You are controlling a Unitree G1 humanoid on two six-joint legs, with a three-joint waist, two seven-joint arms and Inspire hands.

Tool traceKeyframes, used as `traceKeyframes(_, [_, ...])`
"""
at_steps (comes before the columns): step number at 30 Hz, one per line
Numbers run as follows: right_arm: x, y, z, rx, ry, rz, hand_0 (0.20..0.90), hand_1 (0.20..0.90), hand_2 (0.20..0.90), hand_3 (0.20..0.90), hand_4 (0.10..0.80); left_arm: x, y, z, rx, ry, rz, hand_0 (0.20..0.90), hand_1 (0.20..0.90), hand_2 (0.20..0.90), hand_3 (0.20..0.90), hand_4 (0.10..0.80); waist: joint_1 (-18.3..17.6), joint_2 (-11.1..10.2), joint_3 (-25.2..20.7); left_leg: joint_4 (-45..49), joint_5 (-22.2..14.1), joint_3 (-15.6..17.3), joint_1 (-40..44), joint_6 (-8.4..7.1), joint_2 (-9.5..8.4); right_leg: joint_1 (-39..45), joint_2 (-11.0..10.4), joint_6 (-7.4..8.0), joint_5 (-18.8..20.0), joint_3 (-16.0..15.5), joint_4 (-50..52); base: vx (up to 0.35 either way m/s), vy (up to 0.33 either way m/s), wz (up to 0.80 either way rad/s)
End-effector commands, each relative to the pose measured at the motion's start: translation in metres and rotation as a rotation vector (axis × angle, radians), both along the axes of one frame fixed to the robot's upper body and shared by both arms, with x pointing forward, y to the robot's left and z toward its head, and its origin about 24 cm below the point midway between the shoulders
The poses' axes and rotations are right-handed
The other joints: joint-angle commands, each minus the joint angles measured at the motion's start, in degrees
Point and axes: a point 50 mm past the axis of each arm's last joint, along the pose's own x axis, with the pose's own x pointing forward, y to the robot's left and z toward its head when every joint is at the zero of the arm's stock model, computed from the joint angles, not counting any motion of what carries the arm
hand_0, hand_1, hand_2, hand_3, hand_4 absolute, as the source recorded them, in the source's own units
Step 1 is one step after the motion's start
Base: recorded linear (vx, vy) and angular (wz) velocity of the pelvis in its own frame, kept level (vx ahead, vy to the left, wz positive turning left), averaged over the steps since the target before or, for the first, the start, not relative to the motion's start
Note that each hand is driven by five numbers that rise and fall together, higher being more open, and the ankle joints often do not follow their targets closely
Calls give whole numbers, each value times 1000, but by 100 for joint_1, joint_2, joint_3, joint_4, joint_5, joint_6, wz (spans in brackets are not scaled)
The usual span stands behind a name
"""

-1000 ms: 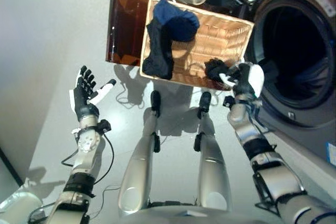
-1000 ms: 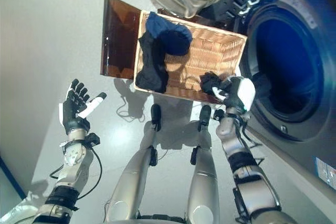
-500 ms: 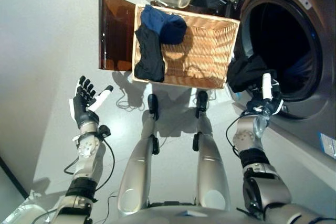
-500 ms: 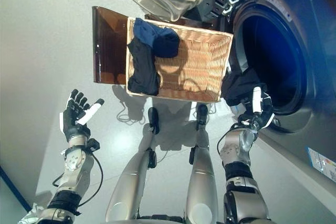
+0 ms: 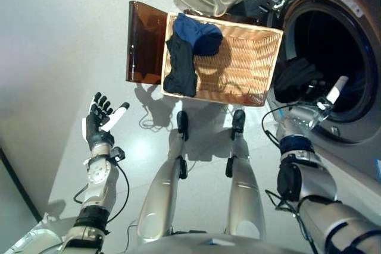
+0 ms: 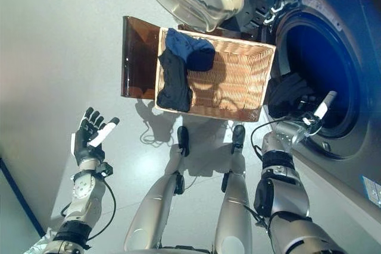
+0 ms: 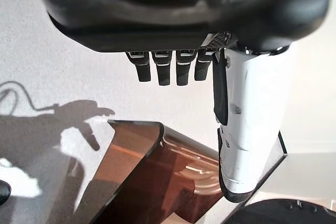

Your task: Pick up the clothes and place them into the washing machine

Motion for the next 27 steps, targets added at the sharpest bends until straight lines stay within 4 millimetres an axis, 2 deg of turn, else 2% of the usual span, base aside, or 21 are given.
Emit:
traceKeyframes(1, [-28, -61, 74, -226, -104, -254, 200, 200, 200, 200, 300, -16, 20, -8, 45, 34, 52, 900, 900, 900, 900, 800, 76, 54, -819, 214, -599, -53, 97, -532, 8, 279, 132, -191, -425, -183, 20, 0, 0, 0])
traceKeyframes(6, [-43, -78, 102, -120, -157, -401, 200, 200, 200, 200, 300, -21, 23, -13, 51, 73, 67, 900, 900, 900, 900, 800, 94, 130, -919, 70, -534, -66, 162, -562, 15, 301, 160, -190, -439, -189, -6, 12, -3, 1])
traceKeyframes(11, [-56, -90, 123, -115, -176, -470, 200, 200, 200, 200, 300, -28, 29, -16, 48, 91, 88, 900, 900, 900, 900, 800, 106, 185, -978, -75, -471, -103, 219, -587, 8, 329, 177, -182, -443, -203, -46, 11, -2, 2])
traceKeyframes(17, [-80, -108, 156, -180, -213, -568, 200, 200, 200, 200, 300, -35, 34, -19, 43, 103, 107, 900, 900, 900, 900, 800, 57, 184, -1056, -125, -477, -103, 283, -603, 26, 355, 201, -186, -473, -211, -27, 4, 0, -1])
traceKeyframes(20, [-86, -113, 162, -210, -183, -591, 200, 200, 200, 200, 300, -37, 36, -19, 48, 108, 107, 900, 900, 900, 900, 800, 39, 158, -1067, -121, -488, -100, 298, -595, 40, 357, 211, -191, -482, -197, -3, 10, -10, -6])
traceKeyframes(24, [-81, -112, 158, -228, -127, -565, 216, 216, 216, 216, 312, -35, 35, -17, 52, 98, 104, 900, 900, 900, 900, 800, 34, 154, -1034, -103, -494, -77, 294, -587, 54, 316, 216, -199, -482, -171, 31, -12, -12, -5])
traceKeyframes(25, [-78, -110, 161, -242, -123, -547, 546, 546, 546, 546, 547, -34, 35, -17, 52, 94, 101, 900, 900, 900, 900, 800, 33, 161, -1024, -102, -493, -68, 291, -582, 57, 308, 219, -198, -480, -155, 33, -16, 0, -3])
traceKeyframes(26, [-75, -110, 160, -269, -97, -528, 702, 702, 702, 702, 659, -33, 34, -15, 56, 86, 91, 900, 900, 900, 900, 800, 32, 163, -1012, -97, -490, -59, 285, -580, 60, 304, 220, -200, -482, -150, 35, 0, 0, 0])
traceKeyframes(27, [-74, -110, 159, -283, -66, -516, 900, 900, 900, 900, 800, -34, 34, -15, 59, 83, 88, 900, 900, 900, 900, 800, 37, 167, -1006, -91, -489, -54, 284, -578, 58, 303, 221, -202, -481, -144, 37, 0, 0, 0])
